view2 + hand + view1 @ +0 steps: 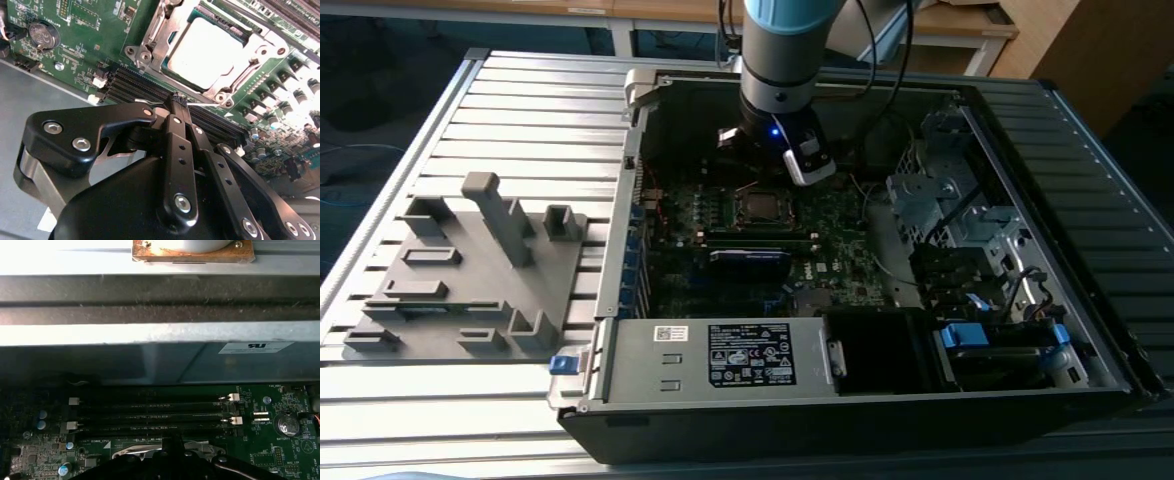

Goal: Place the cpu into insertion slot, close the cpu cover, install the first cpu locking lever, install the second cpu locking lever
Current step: 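Install the first cpu locking lever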

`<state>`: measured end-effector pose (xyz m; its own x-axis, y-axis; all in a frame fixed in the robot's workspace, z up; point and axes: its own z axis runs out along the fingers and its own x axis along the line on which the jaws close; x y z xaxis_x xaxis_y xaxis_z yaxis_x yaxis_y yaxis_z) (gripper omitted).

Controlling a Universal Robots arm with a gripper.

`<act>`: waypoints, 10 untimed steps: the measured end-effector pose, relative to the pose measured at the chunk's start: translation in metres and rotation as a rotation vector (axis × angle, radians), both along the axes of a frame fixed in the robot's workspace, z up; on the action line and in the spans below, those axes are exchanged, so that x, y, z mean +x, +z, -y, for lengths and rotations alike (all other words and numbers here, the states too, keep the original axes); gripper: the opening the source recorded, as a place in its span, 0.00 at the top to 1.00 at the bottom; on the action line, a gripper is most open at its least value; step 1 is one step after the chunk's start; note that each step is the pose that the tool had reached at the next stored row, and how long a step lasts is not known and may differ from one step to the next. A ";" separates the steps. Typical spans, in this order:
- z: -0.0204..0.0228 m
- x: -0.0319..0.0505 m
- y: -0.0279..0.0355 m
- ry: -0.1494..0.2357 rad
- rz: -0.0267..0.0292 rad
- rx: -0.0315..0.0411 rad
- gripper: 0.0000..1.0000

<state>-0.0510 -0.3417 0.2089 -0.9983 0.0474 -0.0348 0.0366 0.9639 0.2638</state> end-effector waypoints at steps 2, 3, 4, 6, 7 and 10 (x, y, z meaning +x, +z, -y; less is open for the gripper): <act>-0.0001 0.0002 -0.0008 0.000 -0.0001 -0.0002 0.89; -0.0005 0.0003 -0.0009 0.000 -0.0001 -0.0002 0.89; -0.0013 0.0003 -0.0010 0.000 0.0000 -0.0002 0.89; -0.0035 0.0005 -0.0011 0.000 0.0000 -0.0002 0.89; -0.0045 0.0006 -0.0012 0.000 -0.0001 0.0000 0.89; -0.0066 0.0015 -0.0012 0.000 0.0000 -0.0006 0.89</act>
